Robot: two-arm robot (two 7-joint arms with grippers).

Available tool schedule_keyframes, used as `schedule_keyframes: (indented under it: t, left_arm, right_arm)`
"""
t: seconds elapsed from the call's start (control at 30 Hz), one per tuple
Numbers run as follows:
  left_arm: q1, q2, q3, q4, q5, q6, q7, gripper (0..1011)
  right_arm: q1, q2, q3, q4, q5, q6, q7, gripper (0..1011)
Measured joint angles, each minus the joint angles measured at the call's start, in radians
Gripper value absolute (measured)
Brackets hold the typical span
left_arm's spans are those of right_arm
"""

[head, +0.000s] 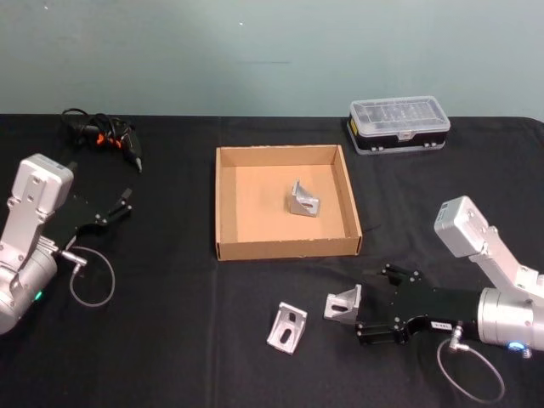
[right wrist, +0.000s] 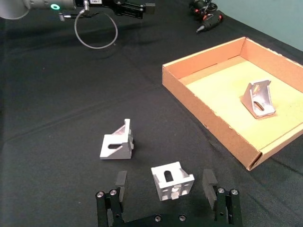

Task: Use one hand to pick up the angle iron from the table and place it into the box.

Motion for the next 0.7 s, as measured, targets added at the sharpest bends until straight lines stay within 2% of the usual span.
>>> schedule_keyframes:
  t: [0.57, 0.7]
  left_arm:
    - [0.000, 0.000, 0.000, 0.000, 0.000, 0.000, 0.000, 1000]
    - [0.000, 0.000, 0.000, 0.000, 0.000, 0.000, 0.000, 1000]
  right_arm:
    - [0.054, -0.016, -0.064, 0.062, -0.002, 0.002, -0.032, 1000]
    - [0.056, -0.017, -0.067, 0.065, -0.002, 0.004, -0.033, 1000]
